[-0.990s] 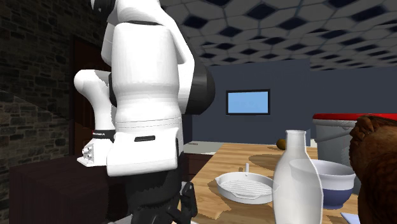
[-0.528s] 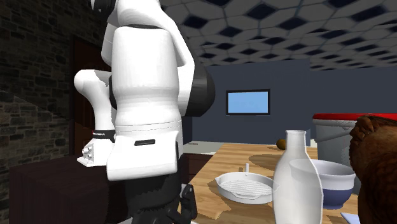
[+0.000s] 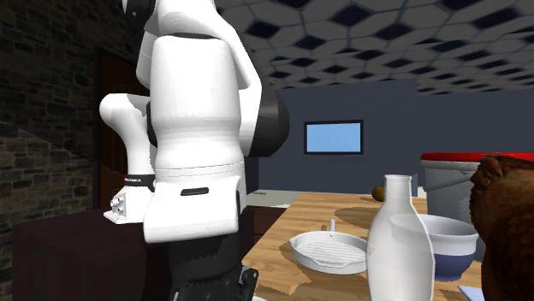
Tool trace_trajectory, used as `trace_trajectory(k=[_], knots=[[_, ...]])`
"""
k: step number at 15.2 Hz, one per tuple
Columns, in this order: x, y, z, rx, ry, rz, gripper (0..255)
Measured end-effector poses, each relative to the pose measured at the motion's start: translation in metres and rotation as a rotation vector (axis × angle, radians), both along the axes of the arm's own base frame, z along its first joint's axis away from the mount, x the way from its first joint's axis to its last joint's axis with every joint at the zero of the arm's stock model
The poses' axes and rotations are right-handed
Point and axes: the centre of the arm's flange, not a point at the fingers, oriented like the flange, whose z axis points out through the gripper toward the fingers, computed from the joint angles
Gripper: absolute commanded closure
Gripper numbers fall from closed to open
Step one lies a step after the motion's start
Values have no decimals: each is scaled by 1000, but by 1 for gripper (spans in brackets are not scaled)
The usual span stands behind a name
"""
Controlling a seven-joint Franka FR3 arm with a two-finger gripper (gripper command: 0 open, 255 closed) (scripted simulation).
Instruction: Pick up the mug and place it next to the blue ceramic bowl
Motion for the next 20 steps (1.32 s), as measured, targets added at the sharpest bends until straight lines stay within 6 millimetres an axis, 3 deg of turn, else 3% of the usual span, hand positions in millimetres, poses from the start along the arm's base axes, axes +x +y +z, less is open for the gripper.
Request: trace_trajectory(k=[4,20], knots=[[-1,-1,7,0,0,0,255],[0,1,89,0,0,0,255]])
